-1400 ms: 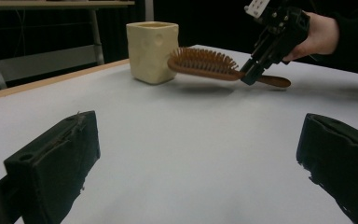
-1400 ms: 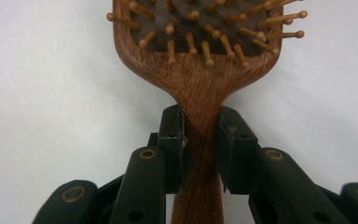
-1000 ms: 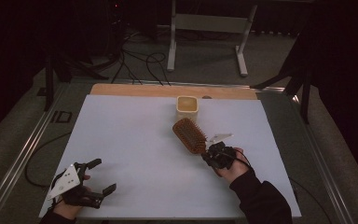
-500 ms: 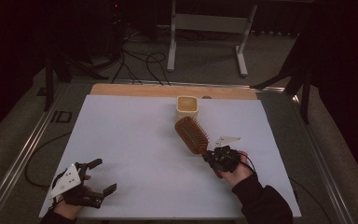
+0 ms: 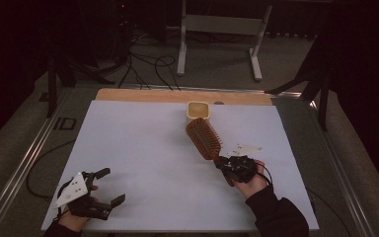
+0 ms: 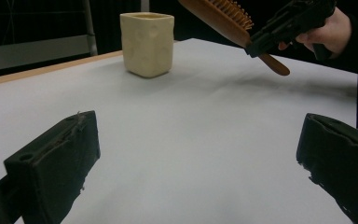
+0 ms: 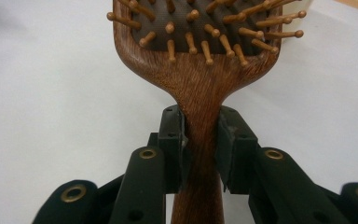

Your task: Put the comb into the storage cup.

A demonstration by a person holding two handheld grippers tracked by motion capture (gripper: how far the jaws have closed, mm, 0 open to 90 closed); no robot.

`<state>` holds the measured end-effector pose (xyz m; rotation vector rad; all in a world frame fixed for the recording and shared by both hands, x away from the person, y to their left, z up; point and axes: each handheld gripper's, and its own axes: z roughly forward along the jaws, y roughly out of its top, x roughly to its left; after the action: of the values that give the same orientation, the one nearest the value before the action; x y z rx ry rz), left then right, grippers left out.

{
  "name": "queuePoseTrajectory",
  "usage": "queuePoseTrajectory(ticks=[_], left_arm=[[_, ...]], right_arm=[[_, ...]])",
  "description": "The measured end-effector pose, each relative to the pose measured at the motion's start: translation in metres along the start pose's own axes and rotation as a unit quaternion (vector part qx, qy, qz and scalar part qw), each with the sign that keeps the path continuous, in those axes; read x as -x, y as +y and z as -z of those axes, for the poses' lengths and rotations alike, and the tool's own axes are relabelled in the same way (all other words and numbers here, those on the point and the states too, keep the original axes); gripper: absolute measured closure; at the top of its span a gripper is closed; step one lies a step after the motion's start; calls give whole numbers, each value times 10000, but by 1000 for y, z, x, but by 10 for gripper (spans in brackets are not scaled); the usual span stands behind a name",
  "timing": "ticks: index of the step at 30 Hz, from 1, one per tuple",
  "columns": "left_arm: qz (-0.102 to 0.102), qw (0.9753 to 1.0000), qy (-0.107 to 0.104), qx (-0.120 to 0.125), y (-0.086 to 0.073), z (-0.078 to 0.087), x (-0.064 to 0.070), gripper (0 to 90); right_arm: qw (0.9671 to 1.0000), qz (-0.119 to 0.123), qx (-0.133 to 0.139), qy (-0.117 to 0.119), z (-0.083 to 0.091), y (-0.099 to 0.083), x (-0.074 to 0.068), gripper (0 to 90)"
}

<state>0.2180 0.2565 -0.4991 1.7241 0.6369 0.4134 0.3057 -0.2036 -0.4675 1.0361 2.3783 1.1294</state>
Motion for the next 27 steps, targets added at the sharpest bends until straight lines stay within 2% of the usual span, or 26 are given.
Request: queuePoseTrajectory(ticks=[9,17,21,25,27], left_arm=[[95,9999,-8,-52,0,-2,0,1],[146,9999,18,-77,2,-4,0,1],[191,9996,100,-165,8,-6,1,1],[290,9989,226,-294,22,-9,2,1],[289,9988,213,-340,29,-11,2,1]], right_arm=[[9992,-29,400,2,7,1,-2,734],[9960,-66,867,-183,15,-2,-5,734],[9972,-86,719,-181,11,-4,-3,734],[9975,-111,674,-187,8,-5,-3,734],[9974,-107,674,-213,9,-5,-4,734]])
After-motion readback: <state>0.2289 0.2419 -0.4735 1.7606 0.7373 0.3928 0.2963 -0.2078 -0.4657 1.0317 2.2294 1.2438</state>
